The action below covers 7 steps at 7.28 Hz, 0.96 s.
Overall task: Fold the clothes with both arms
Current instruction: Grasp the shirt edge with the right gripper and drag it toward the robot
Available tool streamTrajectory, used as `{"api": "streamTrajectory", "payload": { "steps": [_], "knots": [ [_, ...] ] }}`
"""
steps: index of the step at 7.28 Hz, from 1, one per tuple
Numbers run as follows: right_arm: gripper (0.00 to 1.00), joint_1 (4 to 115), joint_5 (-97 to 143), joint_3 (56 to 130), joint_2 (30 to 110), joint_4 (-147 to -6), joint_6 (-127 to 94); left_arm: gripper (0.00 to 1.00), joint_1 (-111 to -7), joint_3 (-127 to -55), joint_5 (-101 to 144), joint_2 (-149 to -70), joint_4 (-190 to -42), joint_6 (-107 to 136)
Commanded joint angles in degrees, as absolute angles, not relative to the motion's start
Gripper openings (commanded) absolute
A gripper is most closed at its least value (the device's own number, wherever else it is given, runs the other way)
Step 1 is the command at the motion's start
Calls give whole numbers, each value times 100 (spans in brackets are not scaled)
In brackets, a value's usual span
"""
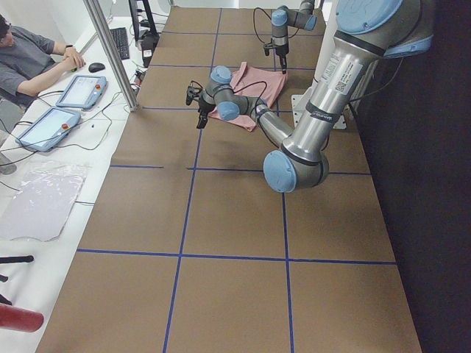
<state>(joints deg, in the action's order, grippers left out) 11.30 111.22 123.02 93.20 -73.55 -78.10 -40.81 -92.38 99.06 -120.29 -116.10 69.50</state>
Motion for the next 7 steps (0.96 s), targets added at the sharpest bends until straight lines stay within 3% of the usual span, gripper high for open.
{"api": "streamTrajectory", "payload": {
  "steps": [1, 3, 7],
  "knots": [
    [100, 853, 11075, 12348, 9177, -7321, -8102, 100, -4061, -9263, 9931, -12032, -11602, 6952],
    [100, 1254, 10821, 12305, 8546, -7321, -8191, 100, -3607, -9605, 9975, -12024, -11078, 6996],
    [100, 2442, 10855, 12305, 8288, -7313, -8183, 100, -2411, -10301, 9906, -12014, -9635, 9304]
  ]
}}
